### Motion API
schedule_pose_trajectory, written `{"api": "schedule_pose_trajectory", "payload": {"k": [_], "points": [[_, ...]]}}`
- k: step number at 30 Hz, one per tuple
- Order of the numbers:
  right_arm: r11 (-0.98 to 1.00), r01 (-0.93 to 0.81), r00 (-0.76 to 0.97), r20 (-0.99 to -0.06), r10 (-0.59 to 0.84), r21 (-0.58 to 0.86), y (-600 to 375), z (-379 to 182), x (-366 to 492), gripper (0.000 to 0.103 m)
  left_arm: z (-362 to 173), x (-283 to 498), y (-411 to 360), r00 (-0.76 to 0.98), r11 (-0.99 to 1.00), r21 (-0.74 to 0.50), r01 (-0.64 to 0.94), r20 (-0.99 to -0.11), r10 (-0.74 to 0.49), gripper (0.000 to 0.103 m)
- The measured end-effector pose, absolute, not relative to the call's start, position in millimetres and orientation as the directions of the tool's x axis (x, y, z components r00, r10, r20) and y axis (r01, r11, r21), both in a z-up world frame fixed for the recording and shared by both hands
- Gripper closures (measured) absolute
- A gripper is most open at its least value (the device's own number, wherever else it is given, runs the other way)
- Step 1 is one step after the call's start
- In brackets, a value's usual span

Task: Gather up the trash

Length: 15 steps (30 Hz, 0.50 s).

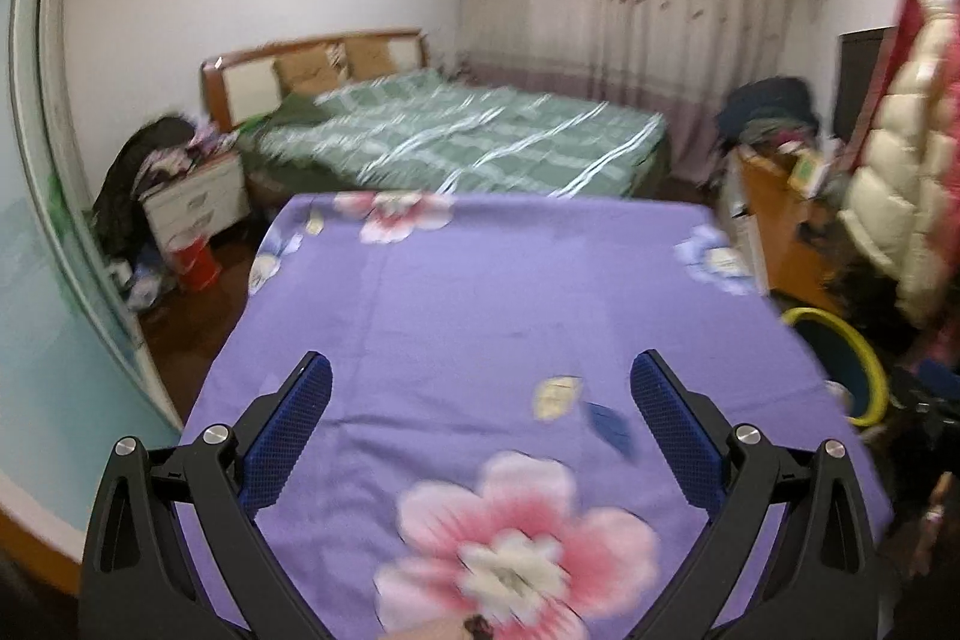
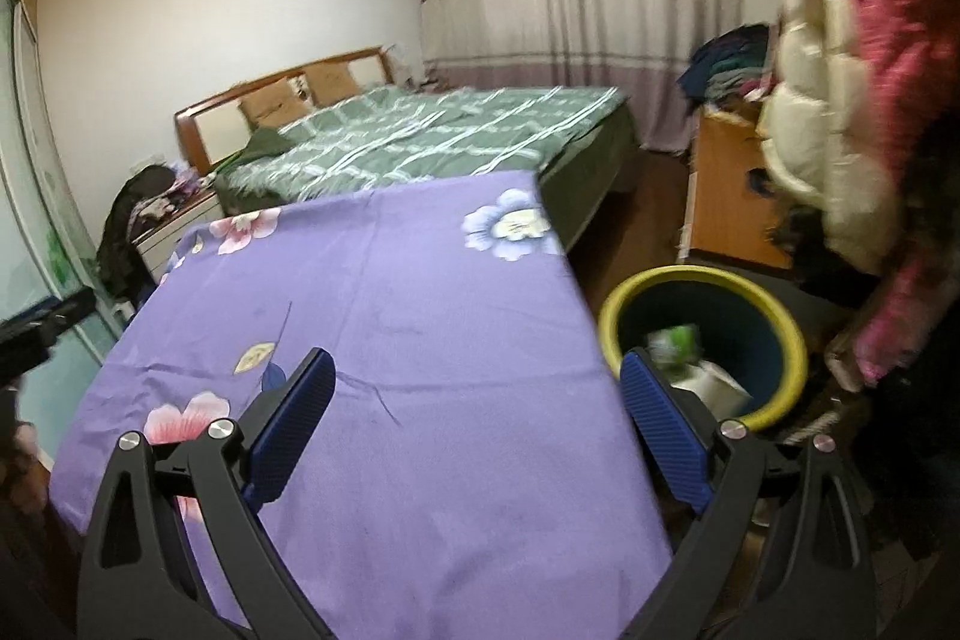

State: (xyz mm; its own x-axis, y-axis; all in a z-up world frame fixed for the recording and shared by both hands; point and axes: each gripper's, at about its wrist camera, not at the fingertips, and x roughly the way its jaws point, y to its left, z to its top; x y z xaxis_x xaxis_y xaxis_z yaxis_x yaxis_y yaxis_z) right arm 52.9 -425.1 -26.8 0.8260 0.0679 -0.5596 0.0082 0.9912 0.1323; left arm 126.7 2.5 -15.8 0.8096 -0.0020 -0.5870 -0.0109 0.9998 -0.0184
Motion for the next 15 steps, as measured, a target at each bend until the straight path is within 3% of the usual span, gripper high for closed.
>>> {"api": "schedule_pose_trajectory", "payload": {"k": [8,15], "points": [[0.993,-0.056,0.712,-0.693,0.113,0.104,-386,-71,182,0.012,-95,255,59,0.658,0.994,-0.005,-0.11,-0.749,0.069,0.005],[0.996,-0.053,0.608,-0.788,0.092,0.075,-358,-113,248,0.012,-130,311,80,0.577,0.994,0.003,-0.108,-0.814,0.065,0.005]]}}
